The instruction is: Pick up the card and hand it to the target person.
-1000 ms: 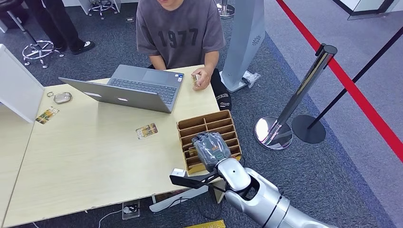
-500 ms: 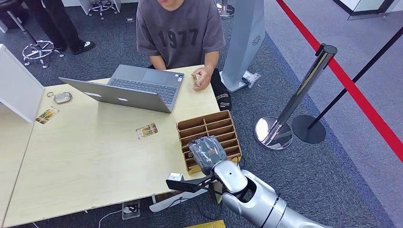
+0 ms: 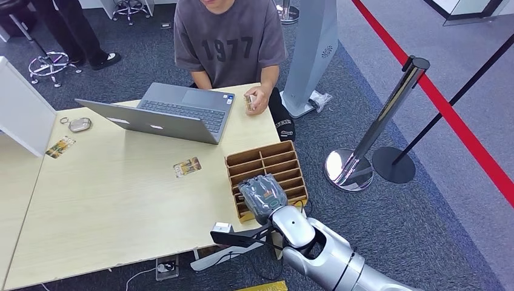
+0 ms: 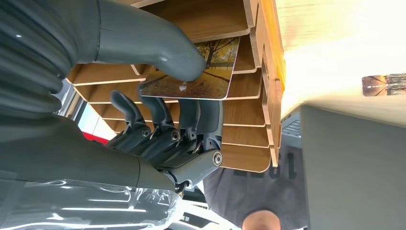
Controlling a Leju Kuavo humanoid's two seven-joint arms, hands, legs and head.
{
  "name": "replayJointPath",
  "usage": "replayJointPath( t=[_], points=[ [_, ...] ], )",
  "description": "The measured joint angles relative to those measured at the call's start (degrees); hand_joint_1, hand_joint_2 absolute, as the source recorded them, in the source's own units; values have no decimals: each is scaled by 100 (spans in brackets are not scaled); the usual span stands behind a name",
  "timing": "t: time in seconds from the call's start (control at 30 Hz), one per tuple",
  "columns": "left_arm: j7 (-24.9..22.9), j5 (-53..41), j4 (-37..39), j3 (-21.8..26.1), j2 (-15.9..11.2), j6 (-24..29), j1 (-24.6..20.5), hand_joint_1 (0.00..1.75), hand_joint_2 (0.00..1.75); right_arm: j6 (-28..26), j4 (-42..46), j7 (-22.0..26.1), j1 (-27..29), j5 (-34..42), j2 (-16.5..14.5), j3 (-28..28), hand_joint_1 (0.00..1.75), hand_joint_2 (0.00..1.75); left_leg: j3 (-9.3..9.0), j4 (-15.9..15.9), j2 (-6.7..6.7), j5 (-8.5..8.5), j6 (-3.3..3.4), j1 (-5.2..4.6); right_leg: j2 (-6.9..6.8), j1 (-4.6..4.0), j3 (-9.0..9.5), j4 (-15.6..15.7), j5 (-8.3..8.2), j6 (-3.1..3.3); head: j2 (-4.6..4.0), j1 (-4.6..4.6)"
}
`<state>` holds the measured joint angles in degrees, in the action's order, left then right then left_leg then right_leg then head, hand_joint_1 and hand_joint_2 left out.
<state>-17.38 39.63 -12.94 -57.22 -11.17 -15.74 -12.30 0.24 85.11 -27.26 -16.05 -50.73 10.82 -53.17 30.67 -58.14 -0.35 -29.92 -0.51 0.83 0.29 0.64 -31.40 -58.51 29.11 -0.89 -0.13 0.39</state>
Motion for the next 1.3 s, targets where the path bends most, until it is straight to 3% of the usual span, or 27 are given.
replayJointPath(
  t=[0.23,0.6,0.93,1.17,1.3],
  points=[
    [5,-9,0,0,-1,-16,0,0,0,-20,55,51,-40,152,11,52,162,175,0,0,0,0,0,0,0,0,0,0,0,0,0,0],
    [56,-28,-1,0,-17,-81,1,0,0,535,750,118,-394,870,197,208,158,175,0,-1,1,0,0,0,1,0,0,0,-1,0,0,0],
    [102,-59,0,-2,-49,-110,5,0,0,685,1395,211,-702,1722,417,411,168,175,0,-1,0,0,0,0,0,0,-1,0,-1,0,0,0],
    [27,-158,-1,-3,-45,-131,-36,0,0,279,1393,438,-973,2002,405,468,171,175,1,-1,0,0,0,0,0,1,1,-1,-1,-1,0,0],
    [-108,-302,-2,-7,-22,-185,-170,0,0,-180,946,762,-1386,2334,211,502,171,175,2,-1,-1,2,1,0,-1,1,2,-2,-3,-1,0,0]
  ],
)
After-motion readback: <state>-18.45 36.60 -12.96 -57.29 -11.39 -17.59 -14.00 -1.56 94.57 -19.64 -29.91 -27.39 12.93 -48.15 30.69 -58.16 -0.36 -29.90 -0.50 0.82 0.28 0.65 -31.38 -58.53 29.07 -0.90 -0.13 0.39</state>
